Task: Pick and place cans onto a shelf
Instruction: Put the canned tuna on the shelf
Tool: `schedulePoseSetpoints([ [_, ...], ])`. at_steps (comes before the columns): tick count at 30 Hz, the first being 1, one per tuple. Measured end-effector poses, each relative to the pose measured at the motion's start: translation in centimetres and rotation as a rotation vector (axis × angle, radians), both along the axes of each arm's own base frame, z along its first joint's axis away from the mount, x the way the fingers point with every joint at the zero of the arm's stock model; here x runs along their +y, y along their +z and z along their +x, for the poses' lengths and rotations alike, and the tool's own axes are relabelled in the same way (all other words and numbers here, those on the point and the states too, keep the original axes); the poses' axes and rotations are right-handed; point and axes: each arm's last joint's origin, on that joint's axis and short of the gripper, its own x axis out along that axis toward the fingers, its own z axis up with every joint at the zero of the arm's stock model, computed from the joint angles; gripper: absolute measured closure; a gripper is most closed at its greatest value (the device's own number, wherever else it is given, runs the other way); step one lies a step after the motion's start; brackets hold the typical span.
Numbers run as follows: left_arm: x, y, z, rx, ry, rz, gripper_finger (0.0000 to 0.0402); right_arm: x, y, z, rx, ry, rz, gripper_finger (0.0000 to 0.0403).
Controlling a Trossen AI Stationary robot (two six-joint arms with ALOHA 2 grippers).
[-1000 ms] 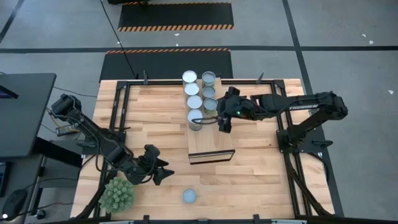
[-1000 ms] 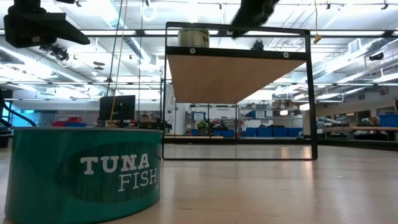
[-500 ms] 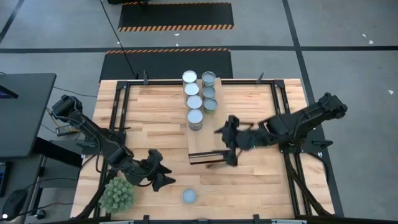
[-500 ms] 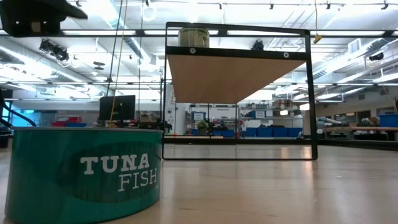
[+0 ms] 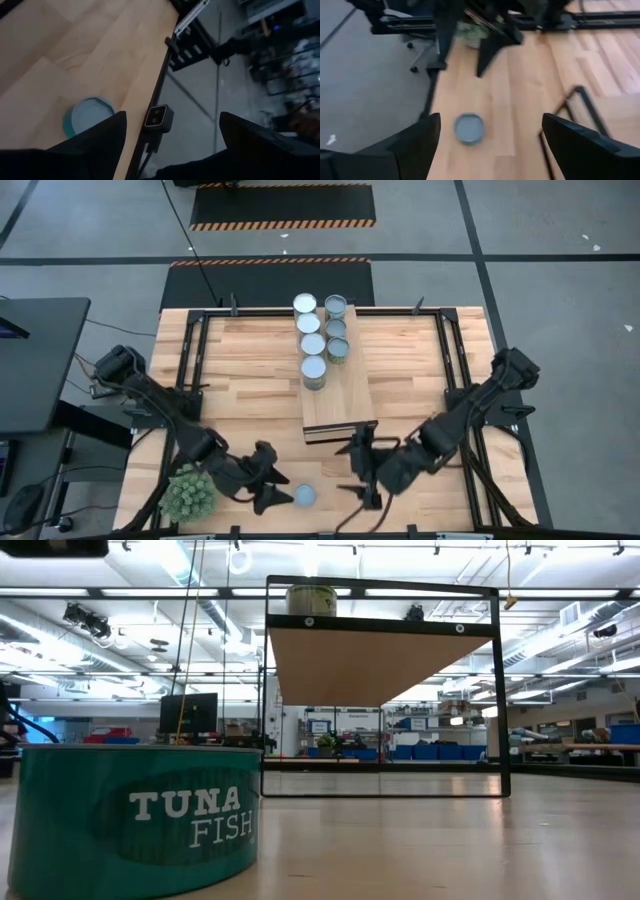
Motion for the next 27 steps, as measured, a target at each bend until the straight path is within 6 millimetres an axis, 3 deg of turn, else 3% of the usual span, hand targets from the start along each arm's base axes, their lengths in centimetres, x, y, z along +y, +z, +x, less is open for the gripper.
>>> schedulePoseSetpoints([
  [7,-1.7,-0.6,1.3,0.089,-0.033,0.106,0.0079,3.6,-1.2,2.3,0.002,0.062,-0.074,0.0047],
  [14,-2.7,-3.2,1.8,0.189,-0.054,0.095,0.0079,5.0,-5.3,4.2,0.094,0.117,-0.108,0.0044],
  [21,-3.7,-3.7,0.3,0.293,-0.091,0.038,0.0079,5.6,-8.3,5.9,0.133,0.148,-0.069,0.0039],
  [27,-5.1,-3.4,-1.4,0.324,-0.116,-0.018,0.0082,6.0,-7.9,6.7,0.051,0.139,0.002,0.0039],
])
